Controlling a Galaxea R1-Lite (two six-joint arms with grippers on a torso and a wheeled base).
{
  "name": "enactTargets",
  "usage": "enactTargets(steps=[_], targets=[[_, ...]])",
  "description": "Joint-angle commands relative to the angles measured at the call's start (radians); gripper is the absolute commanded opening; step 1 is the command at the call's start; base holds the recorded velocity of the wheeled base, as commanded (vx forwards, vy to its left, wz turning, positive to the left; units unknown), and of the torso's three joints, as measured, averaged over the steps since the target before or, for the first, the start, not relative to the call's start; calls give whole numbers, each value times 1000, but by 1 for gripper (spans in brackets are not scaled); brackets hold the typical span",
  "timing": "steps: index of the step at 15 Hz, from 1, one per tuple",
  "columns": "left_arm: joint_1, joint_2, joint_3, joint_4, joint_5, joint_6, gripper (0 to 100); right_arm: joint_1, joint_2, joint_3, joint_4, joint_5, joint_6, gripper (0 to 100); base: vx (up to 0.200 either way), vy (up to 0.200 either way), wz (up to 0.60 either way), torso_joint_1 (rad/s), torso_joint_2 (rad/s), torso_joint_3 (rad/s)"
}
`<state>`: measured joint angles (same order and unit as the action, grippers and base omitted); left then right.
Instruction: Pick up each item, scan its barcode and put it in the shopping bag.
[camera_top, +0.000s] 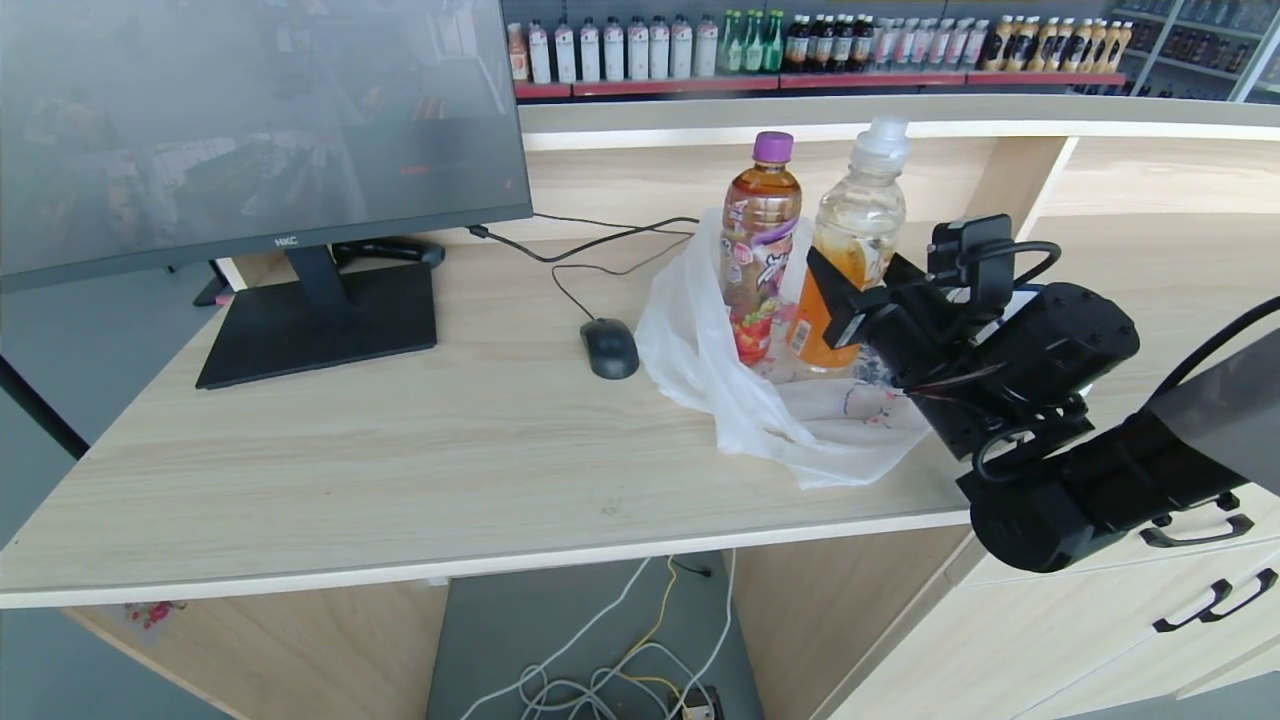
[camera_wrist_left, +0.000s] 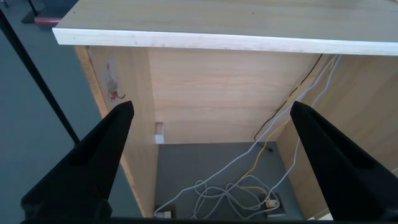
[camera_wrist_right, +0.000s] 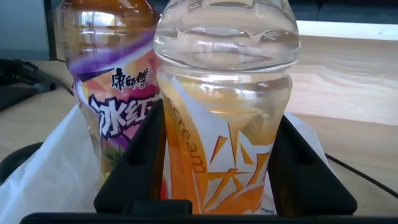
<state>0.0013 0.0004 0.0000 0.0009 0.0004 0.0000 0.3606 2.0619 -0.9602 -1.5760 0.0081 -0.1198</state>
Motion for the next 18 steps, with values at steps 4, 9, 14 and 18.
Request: enactTargets(steps=[4, 9, 14, 18], targets=[[0, 0, 0, 1, 1, 0, 100, 3, 32, 0, 5, 1, 0, 0, 0, 0, 0, 0, 0, 0], [0, 0, 0, -1, 1, 0, 100, 3, 41, 5, 5, 3, 0, 0, 0, 0, 0, 0, 0, 0], [0, 0, 0, 1, 0, 0, 100, 0, 41, 21, 5, 3, 5, 0, 0, 0, 0, 0, 0, 0], [0, 0, 0, -1, 0, 0, 100, 1, 40, 23, 5, 3, 6, 100, 0, 0, 0, 0, 0, 0]])
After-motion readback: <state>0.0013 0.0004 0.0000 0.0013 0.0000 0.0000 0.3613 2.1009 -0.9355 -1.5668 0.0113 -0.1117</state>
